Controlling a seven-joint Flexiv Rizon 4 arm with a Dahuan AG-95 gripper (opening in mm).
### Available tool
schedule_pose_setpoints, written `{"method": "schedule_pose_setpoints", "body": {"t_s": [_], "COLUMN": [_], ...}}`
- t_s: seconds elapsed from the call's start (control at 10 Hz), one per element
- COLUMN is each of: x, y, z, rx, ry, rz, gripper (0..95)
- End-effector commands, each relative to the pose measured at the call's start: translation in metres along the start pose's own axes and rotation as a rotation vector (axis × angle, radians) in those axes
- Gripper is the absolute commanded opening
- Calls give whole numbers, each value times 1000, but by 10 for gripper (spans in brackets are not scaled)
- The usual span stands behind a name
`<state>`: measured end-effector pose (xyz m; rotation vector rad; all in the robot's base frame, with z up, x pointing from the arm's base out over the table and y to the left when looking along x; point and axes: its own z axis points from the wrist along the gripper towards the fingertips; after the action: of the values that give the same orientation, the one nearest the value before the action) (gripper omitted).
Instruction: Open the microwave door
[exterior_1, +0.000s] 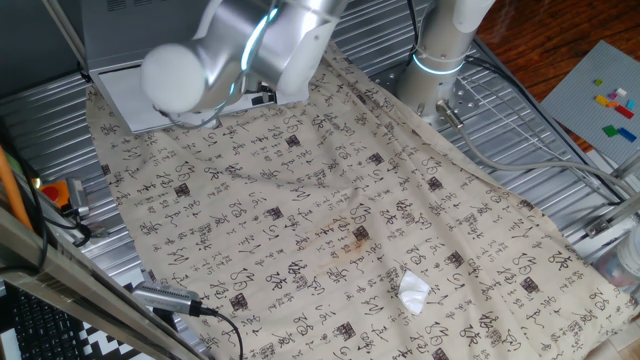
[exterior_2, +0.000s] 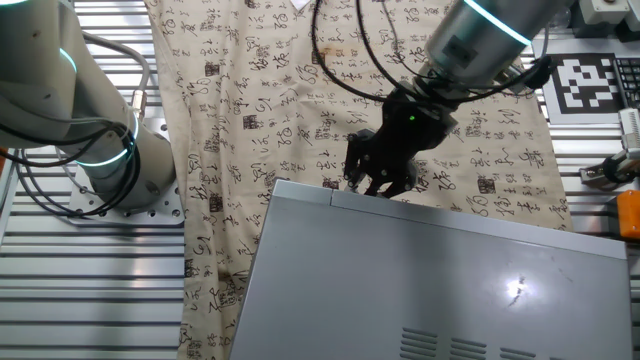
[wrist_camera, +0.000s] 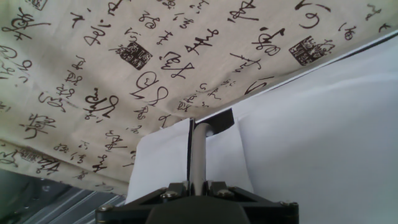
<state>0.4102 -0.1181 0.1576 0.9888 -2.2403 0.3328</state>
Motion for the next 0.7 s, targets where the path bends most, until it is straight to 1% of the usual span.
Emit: {"method": "schedule_pose_setpoints", "body": {"t_s": [0.1, 0.2, 0.3, 0.4, 0.5, 0.6, 0.7], "x": [-2, -3, -3, -2, -1, 0, -1], "y": [-5, -5, -4, -1, 1, 1, 0], "z": [-11, -10, -9, -3, 0, 1, -1], "rx": [-12, -19, -26, -29, -42, -46, -43], "ry": [35, 25, 22, 4, -9, -18, -18], "rz": [-25, -14, -7, 19, 65, 75, 76], "gripper": [0, 0, 0, 0, 0, 0, 0]}}
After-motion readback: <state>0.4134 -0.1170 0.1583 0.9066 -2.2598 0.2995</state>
